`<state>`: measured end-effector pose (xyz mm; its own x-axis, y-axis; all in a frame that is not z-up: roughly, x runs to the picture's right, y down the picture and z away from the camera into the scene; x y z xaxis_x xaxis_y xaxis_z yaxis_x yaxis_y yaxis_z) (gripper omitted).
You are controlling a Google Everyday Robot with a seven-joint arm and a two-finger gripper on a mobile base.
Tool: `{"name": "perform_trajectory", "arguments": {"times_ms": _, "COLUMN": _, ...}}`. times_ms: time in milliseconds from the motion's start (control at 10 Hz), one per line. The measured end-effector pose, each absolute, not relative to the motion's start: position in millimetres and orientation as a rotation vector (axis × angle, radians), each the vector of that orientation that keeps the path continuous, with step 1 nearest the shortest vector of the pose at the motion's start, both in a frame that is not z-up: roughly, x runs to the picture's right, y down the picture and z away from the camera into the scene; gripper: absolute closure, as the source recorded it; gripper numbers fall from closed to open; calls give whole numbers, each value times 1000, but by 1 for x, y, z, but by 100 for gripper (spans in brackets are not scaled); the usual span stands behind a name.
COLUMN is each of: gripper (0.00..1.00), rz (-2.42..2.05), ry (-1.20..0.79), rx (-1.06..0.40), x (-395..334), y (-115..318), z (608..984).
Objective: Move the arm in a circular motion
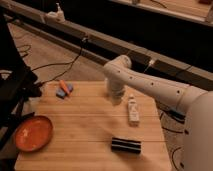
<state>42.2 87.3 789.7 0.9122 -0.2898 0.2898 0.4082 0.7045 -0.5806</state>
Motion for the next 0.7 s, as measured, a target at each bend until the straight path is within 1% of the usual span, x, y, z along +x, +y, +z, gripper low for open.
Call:
{"name": "perform_trajectory", "arguments": {"times_ms": 300, "gripper": 100, "rz": -511, "ry": -296, "rx": -675, "x": 17, "y": 122, "z": 740}}
{"name": "perform_trajectory", "arguments": {"times_ms": 500, "gripper": 100, "rz": -535, "ry": -315, "rx": -672, "x": 40, "y": 145, "z": 710}}
{"name": "perform_trajectory", "arguments": {"times_ms": 700, "gripper": 100, "rz": -510, "ry": -283, "rx": -673, "x": 81, "y": 158, "z": 693}}
